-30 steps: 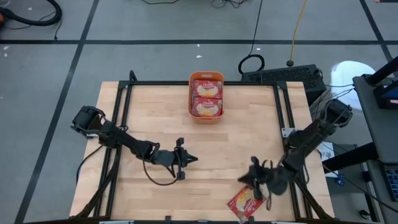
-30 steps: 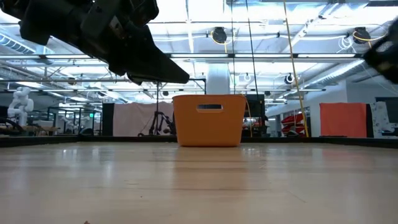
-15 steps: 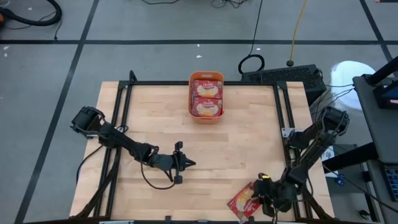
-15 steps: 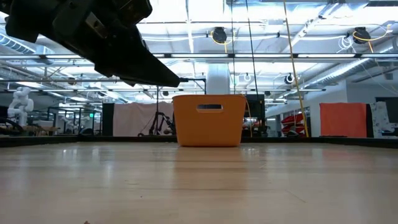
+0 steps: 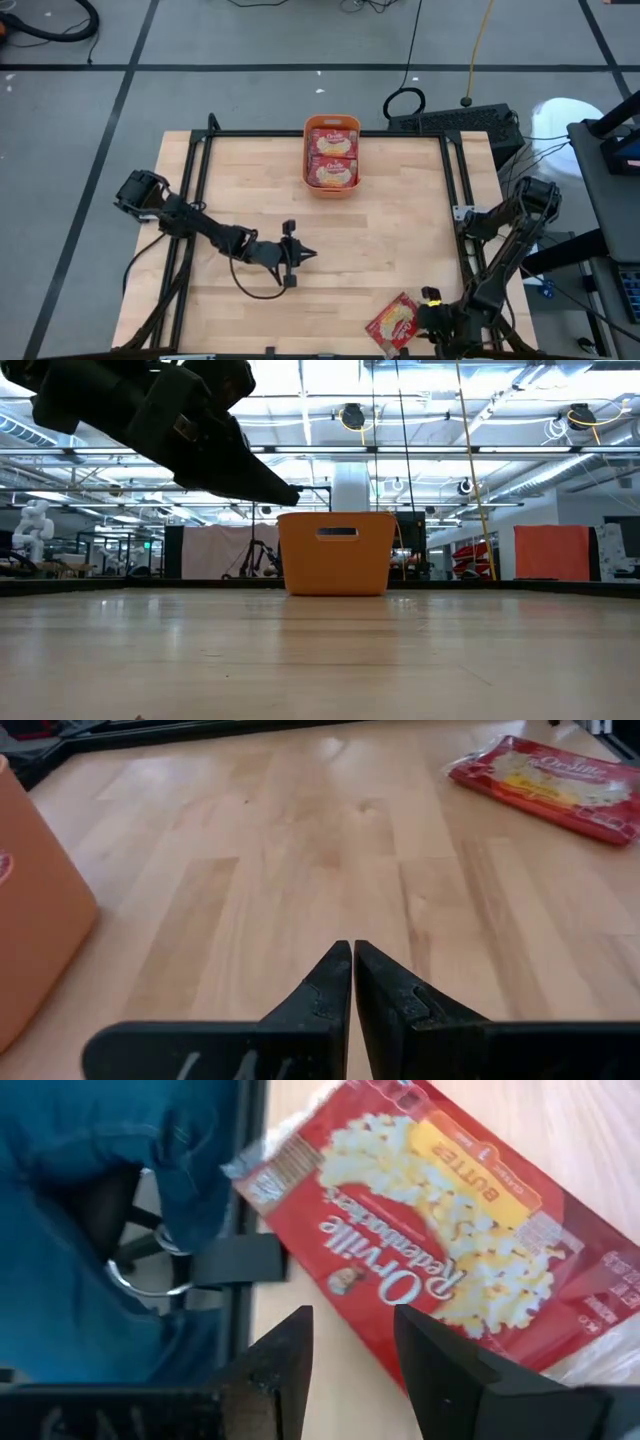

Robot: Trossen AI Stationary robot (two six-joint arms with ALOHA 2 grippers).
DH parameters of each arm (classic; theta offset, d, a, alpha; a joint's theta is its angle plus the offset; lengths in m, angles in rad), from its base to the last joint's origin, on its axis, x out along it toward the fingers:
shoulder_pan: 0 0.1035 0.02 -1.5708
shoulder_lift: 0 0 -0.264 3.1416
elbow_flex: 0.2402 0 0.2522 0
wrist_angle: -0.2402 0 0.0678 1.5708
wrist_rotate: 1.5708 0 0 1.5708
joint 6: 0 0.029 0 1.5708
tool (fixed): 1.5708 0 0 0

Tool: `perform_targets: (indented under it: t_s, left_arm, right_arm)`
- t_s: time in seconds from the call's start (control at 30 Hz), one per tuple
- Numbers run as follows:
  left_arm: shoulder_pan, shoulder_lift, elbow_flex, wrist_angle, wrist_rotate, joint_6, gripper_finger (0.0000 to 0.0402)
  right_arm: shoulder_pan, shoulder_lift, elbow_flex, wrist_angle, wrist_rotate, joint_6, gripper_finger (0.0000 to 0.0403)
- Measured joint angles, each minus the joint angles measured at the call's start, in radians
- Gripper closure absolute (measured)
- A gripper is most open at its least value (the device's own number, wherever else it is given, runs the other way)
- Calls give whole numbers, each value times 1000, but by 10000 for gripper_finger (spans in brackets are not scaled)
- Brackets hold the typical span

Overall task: Sort popcorn bags into baskets
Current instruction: Put the red popcorn bag into the orange bin

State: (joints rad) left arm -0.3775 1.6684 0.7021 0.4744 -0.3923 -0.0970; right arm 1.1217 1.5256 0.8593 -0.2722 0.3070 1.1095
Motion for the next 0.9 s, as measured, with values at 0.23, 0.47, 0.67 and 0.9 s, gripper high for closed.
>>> perform_targets:
  t_s: [0.23,0.47,0.67,0.9]
  left_arm:
    - [25,0,0,1,0,16,378]
    - [50,0,0,2,0,12,378]
    - [64,0,0,2,0,4,378]
    - [70,0,0,7,0,5,378]
  right_arm:
    - [-23,78,0,-17,25,-88,267]
    - [-123,147,0,-55,201,-155,267]
    - [-234,153,-2,-59,334,-216,267]
    - [-282,76,-2,-55,353,-31,267]
